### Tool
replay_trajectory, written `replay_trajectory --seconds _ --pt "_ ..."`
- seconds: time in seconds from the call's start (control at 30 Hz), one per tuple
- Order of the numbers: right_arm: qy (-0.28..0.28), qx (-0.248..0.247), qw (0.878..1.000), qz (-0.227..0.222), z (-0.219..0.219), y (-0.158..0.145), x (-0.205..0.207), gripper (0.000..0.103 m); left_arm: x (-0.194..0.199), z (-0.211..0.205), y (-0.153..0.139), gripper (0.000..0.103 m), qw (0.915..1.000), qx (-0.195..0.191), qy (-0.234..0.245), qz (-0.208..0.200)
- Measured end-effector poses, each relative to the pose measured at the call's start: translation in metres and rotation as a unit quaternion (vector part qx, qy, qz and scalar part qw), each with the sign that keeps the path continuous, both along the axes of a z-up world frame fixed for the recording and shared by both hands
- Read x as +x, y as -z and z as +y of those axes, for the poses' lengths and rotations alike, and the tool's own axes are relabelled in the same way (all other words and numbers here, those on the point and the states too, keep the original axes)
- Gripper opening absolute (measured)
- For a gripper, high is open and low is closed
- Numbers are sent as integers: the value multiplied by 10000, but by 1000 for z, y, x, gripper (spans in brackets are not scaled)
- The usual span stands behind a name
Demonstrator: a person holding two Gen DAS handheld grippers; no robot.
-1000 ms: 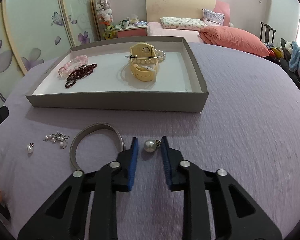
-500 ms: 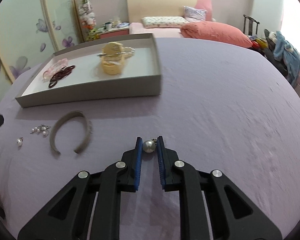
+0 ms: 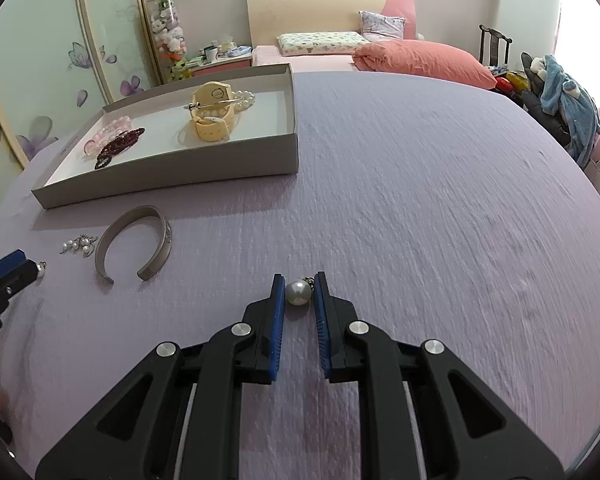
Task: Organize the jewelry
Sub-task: 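Grasp a pearl earring with the right tool while the left tool grasps another pearl earring, then lift both pearl earrings and carry them over the grey tray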
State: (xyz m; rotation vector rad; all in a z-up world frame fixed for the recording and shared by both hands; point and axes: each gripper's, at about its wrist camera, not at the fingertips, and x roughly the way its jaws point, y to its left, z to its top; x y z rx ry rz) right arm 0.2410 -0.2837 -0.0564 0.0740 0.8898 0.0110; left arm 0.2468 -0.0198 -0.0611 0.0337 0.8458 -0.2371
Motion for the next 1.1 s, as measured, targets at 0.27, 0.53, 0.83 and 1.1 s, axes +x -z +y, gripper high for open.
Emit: replay_trajectory --seconds 0.27,0.53,0.83,1.1 --pt "-11 55 10000 -2 -3 1 -1 16 7 -6 6 32 9998 47 -1 189" --pt "-15 90 10000 -3 -5 0 -2 16 8 -10 8 15 9995 164 -93 236" --pt "-28 172 9998 -20 -8 0 -4 16 3 -4 4 14 9996 42 -189 181" --pt "-117 256 9996 -59 -3 -2 -18 16 -21 12 -10 14 9991 -119 -393 -79"
